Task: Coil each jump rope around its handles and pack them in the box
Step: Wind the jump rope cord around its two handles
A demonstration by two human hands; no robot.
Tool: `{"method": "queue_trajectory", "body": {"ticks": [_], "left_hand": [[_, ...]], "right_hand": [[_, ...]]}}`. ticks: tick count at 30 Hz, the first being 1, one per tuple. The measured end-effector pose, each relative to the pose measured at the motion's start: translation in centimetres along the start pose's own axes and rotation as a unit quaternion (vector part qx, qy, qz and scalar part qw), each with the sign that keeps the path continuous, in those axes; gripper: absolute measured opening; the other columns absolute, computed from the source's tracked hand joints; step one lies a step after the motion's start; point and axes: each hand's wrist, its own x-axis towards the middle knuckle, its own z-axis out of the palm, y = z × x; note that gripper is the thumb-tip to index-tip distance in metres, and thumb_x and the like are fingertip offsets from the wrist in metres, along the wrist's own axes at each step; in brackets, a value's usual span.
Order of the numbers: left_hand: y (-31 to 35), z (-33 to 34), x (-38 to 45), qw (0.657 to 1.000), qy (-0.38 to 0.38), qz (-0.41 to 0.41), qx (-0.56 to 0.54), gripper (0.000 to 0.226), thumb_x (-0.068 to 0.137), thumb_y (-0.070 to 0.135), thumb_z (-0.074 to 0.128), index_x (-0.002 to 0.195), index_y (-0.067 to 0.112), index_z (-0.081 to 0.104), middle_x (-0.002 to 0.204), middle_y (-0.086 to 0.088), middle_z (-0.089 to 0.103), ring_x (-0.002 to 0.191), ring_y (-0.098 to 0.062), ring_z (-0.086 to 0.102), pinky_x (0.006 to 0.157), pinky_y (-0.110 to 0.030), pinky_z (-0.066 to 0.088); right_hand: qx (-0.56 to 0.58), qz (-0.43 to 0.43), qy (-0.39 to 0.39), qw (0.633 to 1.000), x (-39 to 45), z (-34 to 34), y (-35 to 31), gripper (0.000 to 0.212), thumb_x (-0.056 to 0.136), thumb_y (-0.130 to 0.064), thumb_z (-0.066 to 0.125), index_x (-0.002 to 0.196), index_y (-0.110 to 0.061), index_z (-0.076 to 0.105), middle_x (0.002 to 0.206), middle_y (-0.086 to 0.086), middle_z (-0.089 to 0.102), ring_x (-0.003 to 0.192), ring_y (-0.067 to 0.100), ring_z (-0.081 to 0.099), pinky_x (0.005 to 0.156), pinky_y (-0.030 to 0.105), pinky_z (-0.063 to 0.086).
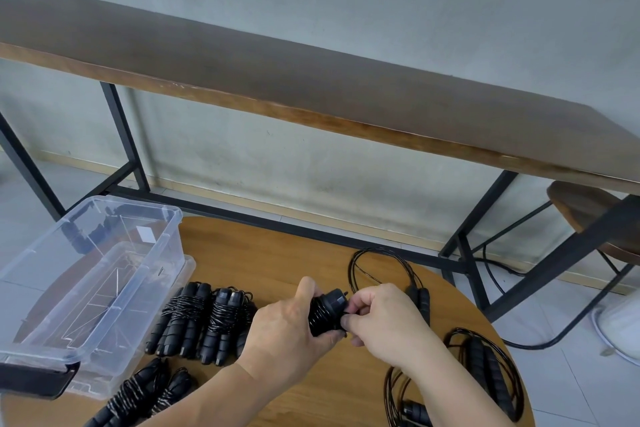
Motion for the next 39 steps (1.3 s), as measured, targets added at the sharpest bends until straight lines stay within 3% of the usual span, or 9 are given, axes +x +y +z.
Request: {"method": "queue_trajectory", "body": {"ticks": [5,9,13,15,17,23,28,32,39], "left_hand": [[0.2,-0.7,0.6,0.999,0.01,-0.024,-0.029,0.047,0.084,0.061,0.063,0.101,0.032,0.031,0.078,0.012,0.061,0.066,-0.008,0.061,0.058,-0.022,0.047],[0.0,-1.5,1.3,0.995,0.014,-0.045,-0.085,0.045,0.083,0.057,0.067,0.1,0.03,0.035,0.079,0.009,0.063,0.065,-0.008,0.06,0.053,-0.021,0.042],[-0.8,-1.8,1.8,0.976,0.011,-0.082,-0.203,0.041,0.08,0.051,0.075,0.102,0.034,0.045,0.087,0.009,0.067,0.073,-0.005,0.065,0.063,-0.026,0.055],[-0.8,-1.8,1.9,0.966,0.002,-0.096,-0.24,0.046,0.077,0.054,0.076,0.108,0.033,0.051,0.092,0.009,0.067,0.074,-0.007,0.064,0.063,-0.026,0.056],[-0.6,-1.8,1.8,0.958,-0.008,-0.1,-0.269,0.044,0.078,0.052,0.077,0.111,0.033,0.054,0.092,0.008,0.068,0.072,-0.007,0.064,0.06,-0.023,0.054],[0.6,-2.4,1.7,0.943,-0.008,-0.093,-0.319,0.026,0.084,0.042,0.075,0.103,0.03,0.063,0.082,0.005,0.072,0.067,-0.005,0.068,0.055,-0.016,0.051],[1.2,-3.3,1.5,0.865,-0.034,-0.139,-0.482,0.027,0.085,0.03,0.076,0.105,0.012,0.067,0.078,-0.008,0.074,0.063,-0.021,0.069,0.058,-0.029,0.056],[0.8,-3.5,1.8,0.798,-0.073,-0.185,-0.568,0.036,0.082,0.031,0.077,0.102,0.004,0.065,0.08,-0.015,0.071,0.063,-0.028,0.066,0.061,-0.036,0.055],[-0.2,-4.0,2.0,0.731,-0.116,-0.173,-0.65,0.038,0.072,0.038,0.078,0.088,0.007,0.064,0.082,-0.021,0.064,0.066,-0.031,0.061,0.062,-0.037,0.053]], "right_hand": [[0.074,-0.016,0.035,0.997,-0.1,0.8,0.4,0.011,0.09,-0.027,0.068,0.08,-0.03,0.065,0.089,-0.007,0.064,0.08,0.011,0.061,0.071,0.029,0.052],[-0.009,-0.057,0.103,0.993,-0.7,1.4,0.1,0.01,0.093,-0.038,0.064,0.086,-0.037,0.056,0.106,-0.02,0.041,0.083,0.001,0.049,0.064,0.015,0.039],[0.012,-0.091,0.106,0.99,-1.0,1.9,0.4,0.016,0.094,-0.041,0.059,0.082,-0.032,0.052,0.085,-0.013,0.05,0.069,0.005,0.047,0.06,0.017,0.04],[0.062,-0.097,0.101,0.988,-1.1,2.3,1.1,0.029,0.092,-0.049,0.055,0.076,-0.026,0.051,0.069,-0.003,0.054,0.062,0.009,0.048,0.059,0.023,0.042],[0.092,-0.096,0.106,0.986,-1.3,2.7,1.5,0.034,0.092,-0.052,0.051,0.073,-0.024,0.052,0.07,0.006,0.059,0.064,0.015,0.054,0.064,0.033,0.048],[0.103,-0.129,0.128,0.978,-1.5,3.0,1.9,0.031,0.096,-0.048,0.047,0.072,-0.029,0.052,0.065,-0.004,0.054,0.063,0.01,0.05,0.059,0.025,0.041],[0.212,-0.117,0.105,0.965,-1.9,2.8,1.2,0.03,0.098,-0.036,0.05,0.076,-0.018,0.059,0.065,0.005,0.058,0.062,0.017,0.053,0.062,0.032,0.046],[0.368,-0.055,0.077,0.925,-1.6,2.7,1.2,0.033,0.101,-0.02,0.048,0.074,-0.003,0.059,0.06,0.006,0.055,0.059,0.016,0.051,0.058,0.028,0.044],[0.441,-0.002,0.05,0.896,-0.7,3.0,2.3,0.038,0.099,-0.035,0.051,0.072,-0.008,0.054,0.058,0.004,0.05,0.052,0.016,0.045,0.056,0.032,0.039]]}}
